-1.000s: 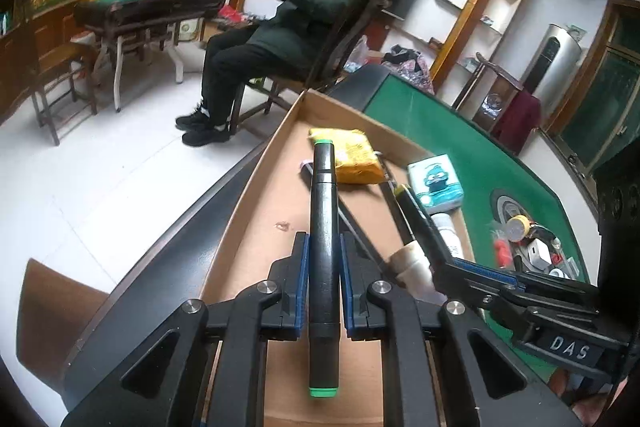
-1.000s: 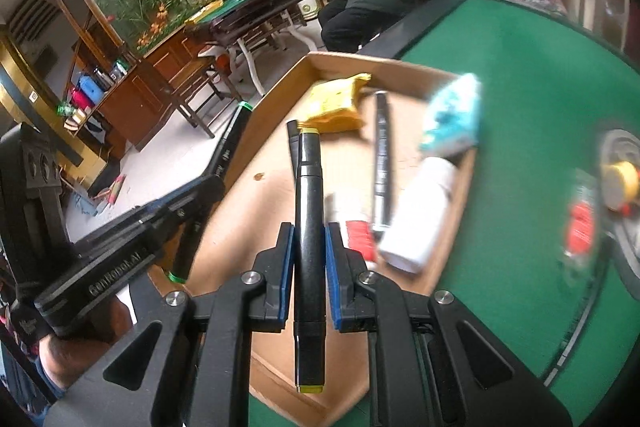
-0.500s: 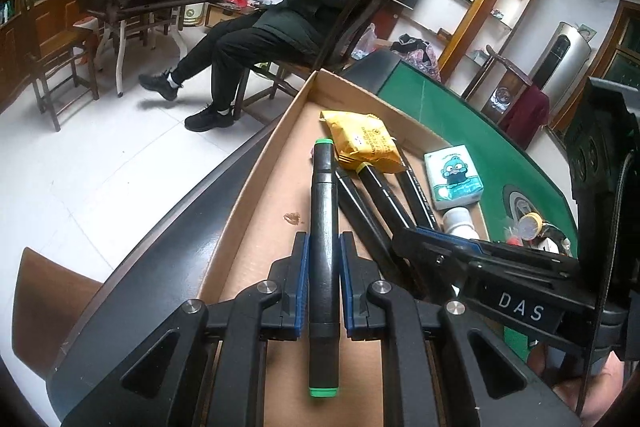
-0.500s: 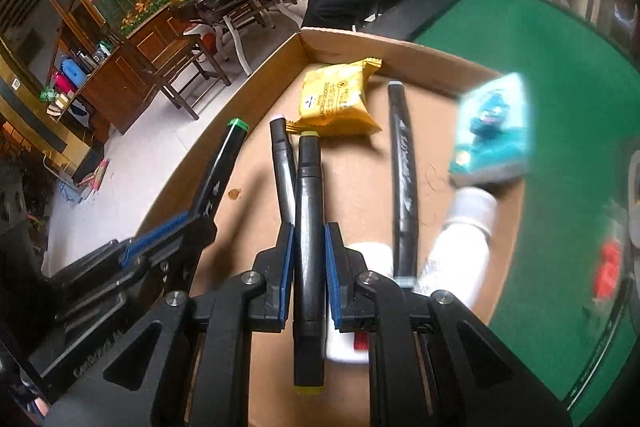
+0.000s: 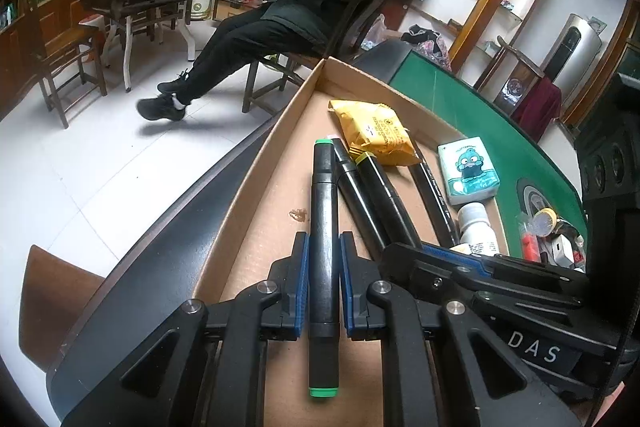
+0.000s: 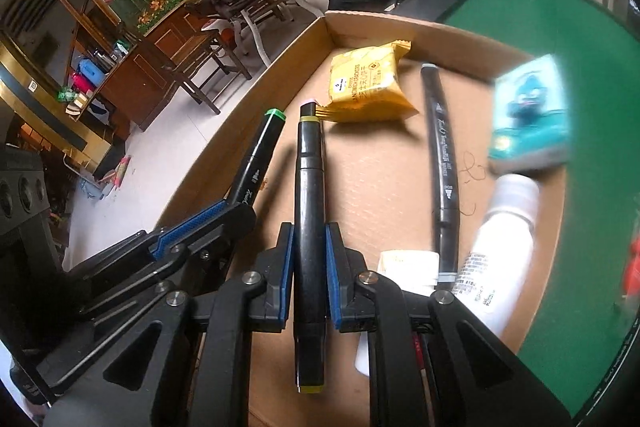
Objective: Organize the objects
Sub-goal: 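Open both tools to release the two markers into the box, then grasp a black marker with the left tool while the right tool grasps the green-labelled white bottle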
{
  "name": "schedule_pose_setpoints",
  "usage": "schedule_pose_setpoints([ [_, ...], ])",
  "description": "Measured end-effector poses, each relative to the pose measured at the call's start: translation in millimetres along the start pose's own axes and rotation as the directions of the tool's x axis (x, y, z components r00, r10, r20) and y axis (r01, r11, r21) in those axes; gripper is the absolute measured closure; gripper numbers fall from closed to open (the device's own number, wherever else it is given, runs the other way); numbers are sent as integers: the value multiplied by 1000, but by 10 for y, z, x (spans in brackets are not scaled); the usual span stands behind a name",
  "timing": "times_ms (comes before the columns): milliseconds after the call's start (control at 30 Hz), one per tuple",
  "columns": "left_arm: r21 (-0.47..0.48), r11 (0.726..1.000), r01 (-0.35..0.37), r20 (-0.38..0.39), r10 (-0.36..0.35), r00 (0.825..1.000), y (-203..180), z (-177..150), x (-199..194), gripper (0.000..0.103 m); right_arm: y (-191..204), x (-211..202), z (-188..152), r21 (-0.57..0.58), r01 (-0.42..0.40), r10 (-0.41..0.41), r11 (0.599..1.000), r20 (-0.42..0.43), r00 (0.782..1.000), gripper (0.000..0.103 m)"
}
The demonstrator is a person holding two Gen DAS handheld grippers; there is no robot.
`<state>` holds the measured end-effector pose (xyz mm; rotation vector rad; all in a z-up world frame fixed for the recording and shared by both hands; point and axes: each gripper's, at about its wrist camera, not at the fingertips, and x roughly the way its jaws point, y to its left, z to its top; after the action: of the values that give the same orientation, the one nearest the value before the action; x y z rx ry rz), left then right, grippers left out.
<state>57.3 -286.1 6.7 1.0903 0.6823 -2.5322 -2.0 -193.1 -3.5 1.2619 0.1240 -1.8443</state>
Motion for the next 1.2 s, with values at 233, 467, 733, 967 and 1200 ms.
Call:
schedule_pose_setpoints([
  [233, -2, 1000, -20, -7, 20, 1000, -23, -20, 8, 90, 1, -32, -33, -1, 6, -6, 1000, -1, 1000, 88],
  [467, -22, 999, -24, 2, 24, 1000, -59, -4, -84, 88, 2, -208, -66, -8, 38, -38, 999, 33, 999, 73],
  [733, -15, 1000, -26, 52, 27, 998, -189, 24, -288, 77, -30, -595, -162, -4, 16, -15, 1000, 114, 993, 68],
  [967, 30, 1000, -4, 66, 2, 998, -432, 19, -404, 76, -204, -940, -317, 46, -13, 5, 999, 172, 985, 61],
  [1200, 131, 990, 42, 38, -47, 998, -954, -64, -419, 76, -586, -1143, -485, 133, -21, -6, 991, 199, 980, 61],
])
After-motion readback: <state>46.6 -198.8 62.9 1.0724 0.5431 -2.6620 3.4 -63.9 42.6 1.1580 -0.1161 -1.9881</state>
